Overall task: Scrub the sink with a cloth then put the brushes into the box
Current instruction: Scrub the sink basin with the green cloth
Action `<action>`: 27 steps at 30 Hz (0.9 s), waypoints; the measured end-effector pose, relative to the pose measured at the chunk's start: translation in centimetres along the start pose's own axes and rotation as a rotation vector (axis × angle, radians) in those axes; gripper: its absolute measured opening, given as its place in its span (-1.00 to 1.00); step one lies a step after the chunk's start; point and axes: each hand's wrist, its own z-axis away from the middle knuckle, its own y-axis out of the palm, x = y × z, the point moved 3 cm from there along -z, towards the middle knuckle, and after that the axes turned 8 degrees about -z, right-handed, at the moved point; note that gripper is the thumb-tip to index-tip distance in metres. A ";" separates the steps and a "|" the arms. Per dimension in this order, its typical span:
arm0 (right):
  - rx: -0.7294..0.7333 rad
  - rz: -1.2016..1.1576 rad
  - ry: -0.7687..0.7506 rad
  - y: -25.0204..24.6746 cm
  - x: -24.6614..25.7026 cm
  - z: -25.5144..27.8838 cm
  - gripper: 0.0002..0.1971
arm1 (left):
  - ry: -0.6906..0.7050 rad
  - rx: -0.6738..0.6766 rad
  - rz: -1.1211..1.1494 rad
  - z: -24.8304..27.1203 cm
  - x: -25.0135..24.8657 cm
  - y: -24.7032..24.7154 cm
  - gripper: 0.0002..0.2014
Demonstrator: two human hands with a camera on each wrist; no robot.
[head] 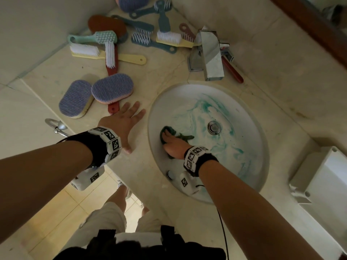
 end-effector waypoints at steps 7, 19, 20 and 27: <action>0.071 0.078 -0.044 2.7 -1.4 0.5 -0.40 | -0.001 0.007 -0.013 0.2 -0.2 -0.1 0.39; -0.031 0.107 -0.068 0.0 -0.3 -2.4 -0.33 | -0.077 -0.065 0.091 1.5 -1.0 0.7 0.25; -0.016 0.121 -0.068 0.6 -0.7 -1.9 -0.33 | -0.083 -0.071 0.114 1.7 -1.1 1.2 0.22; 0.086 0.113 -0.070 2.8 -3.4 0.5 -0.32 | -0.103 -0.110 0.151 2.1 -1.1 2.3 0.15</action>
